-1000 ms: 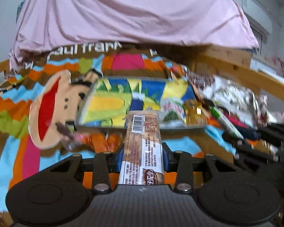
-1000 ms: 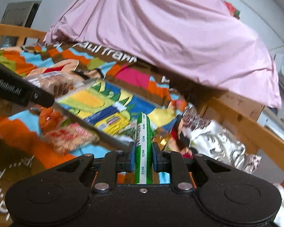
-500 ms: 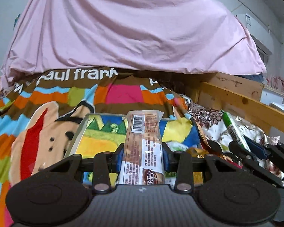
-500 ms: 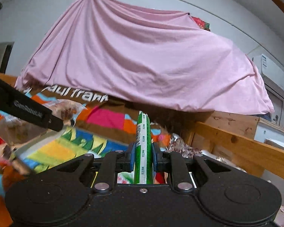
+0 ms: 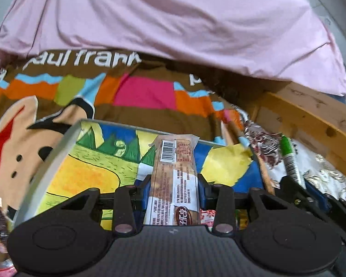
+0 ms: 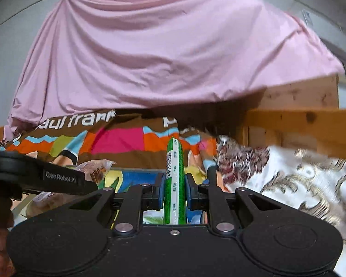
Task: Organize snacks
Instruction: 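Lower the brown bar into the tray with the left tool while the right tool lowers the green packet there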
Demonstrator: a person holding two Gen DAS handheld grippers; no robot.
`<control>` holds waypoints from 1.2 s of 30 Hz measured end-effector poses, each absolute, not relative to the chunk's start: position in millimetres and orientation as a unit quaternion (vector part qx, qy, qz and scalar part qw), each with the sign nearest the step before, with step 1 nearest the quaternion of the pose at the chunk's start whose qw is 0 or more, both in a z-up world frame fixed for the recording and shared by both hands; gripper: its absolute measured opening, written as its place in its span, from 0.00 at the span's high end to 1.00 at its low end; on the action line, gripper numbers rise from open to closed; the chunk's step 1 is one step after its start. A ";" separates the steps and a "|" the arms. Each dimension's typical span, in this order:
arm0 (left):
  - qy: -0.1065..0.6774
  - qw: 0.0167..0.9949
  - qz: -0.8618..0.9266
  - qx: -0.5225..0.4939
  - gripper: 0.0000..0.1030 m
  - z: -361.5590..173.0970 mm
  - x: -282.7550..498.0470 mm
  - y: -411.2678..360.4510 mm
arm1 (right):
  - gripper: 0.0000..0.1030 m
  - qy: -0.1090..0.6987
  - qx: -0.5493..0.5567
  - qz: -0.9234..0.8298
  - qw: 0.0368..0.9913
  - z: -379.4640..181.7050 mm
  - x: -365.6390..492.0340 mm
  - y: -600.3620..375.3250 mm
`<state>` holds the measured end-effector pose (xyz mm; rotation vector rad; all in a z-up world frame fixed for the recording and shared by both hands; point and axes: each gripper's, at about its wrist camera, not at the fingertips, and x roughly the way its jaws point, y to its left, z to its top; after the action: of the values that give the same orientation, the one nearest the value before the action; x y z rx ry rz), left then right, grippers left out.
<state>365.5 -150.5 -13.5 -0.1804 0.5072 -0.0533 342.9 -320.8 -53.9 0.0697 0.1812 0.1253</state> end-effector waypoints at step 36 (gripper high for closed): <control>0.298 0.949 0.015 -0.106 0.34 -63.7 393.2 -149.7 | 0.75 0.183 0.073 0.096 0.976 -86.8 377.7 -320.1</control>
<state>393.2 -149.7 -63.7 -0.2161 0.6066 0.0302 377.7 -320.1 -86.8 0.1476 0.3682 0.1944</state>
